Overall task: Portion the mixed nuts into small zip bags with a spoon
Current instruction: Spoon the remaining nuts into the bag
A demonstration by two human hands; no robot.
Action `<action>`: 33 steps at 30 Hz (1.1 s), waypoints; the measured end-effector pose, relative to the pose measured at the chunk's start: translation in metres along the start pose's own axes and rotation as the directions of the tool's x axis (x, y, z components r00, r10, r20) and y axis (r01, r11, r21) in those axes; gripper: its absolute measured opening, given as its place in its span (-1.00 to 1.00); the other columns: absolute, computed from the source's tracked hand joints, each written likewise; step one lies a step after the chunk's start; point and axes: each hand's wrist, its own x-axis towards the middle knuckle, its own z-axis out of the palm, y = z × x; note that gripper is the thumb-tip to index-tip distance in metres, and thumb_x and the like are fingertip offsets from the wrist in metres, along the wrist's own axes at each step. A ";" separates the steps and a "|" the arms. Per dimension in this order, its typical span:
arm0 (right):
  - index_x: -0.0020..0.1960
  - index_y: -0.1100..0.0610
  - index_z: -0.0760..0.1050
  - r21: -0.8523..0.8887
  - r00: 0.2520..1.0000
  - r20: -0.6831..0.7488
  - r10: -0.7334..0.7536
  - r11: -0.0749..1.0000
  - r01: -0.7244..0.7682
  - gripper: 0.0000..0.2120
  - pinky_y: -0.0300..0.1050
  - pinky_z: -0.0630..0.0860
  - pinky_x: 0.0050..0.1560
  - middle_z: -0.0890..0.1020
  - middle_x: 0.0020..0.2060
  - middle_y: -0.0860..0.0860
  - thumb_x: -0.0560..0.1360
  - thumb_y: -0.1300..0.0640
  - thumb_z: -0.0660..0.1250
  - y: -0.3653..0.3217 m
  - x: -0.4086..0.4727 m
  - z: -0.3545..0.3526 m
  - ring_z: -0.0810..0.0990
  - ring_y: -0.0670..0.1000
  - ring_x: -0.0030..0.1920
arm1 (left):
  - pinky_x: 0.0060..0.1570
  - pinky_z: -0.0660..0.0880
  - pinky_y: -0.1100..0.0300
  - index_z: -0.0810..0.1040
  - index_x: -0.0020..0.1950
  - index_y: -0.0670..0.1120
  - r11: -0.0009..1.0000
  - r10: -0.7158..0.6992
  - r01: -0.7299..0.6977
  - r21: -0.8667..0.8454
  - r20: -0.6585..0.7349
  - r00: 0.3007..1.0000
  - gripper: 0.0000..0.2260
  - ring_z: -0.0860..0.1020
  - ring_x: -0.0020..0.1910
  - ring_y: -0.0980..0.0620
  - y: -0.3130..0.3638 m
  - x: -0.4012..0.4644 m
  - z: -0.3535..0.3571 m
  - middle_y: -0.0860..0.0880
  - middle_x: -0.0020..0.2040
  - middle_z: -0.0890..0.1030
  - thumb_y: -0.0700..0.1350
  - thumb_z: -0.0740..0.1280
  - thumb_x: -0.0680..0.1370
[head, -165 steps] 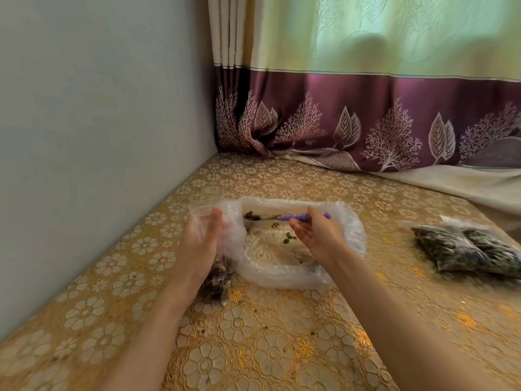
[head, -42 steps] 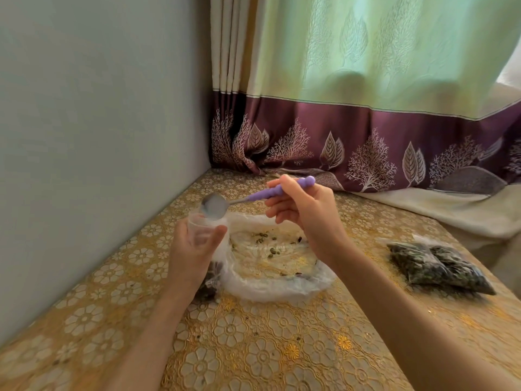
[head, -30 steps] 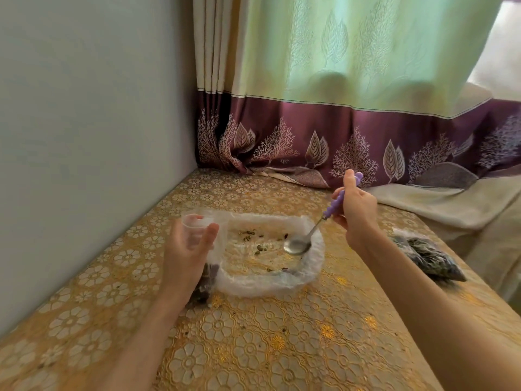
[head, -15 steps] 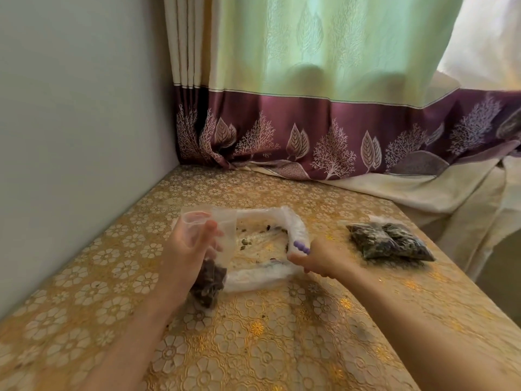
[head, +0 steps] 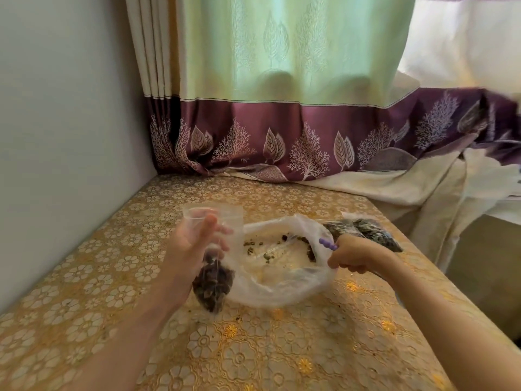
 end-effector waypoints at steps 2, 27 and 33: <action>-0.19 0.22 0.43 -0.023 0.999 0.013 0.032 0.999 -0.031 -0.91 -0.25 0.25 -0.55 0.45 -0.51 -0.07 0.43 0.29 0.35 0.011 -0.005 -0.002 0.30 -0.07 -0.55 | -0.29 0.55 0.29 0.45 0.11 -0.06 1.000 0.017 -0.017 0.000 0.029 0.999 -0.32 0.58 -0.31 0.05 0.005 0.002 0.010 -0.07 -0.15 0.66 0.41 0.38 0.21; -0.28 -0.04 0.36 -0.358 0.844 0.076 -0.531 0.775 0.520 -0.75 -0.24 0.25 -0.40 0.43 -0.36 -0.12 0.57 -0.02 0.19 0.019 -0.046 0.062 0.38 -0.11 -0.36 | -0.28 0.54 0.28 0.46 0.09 -0.05 0.999 -0.002 0.000 0.042 0.040 0.999 -0.29 0.59 -0.29 0.04 0.001 -0.007 0.055 -0.05 -0.15 0.66 0.46 0.33 0.20; -0.02 0.24 0.53 0.005 0.869 -0.094 -0.486 0.872 0.489 -0.60 -0.37 0.33 -0.42 0.68 -0.16 -0.17 0.58 -0.10 0.15 0.024 -0.057 0.039 0.38 -0.19 -0.47 | -0.30 0.51 0.32 0.44 0.08 -0.02 0.996 0.001 -0.006 0.094 0.051 0.999 -0.28 0.58 -0.31 0.08 -0.009 -0.012 0.060 -0.04 -0.15 0.65 0.49 0.29 0.17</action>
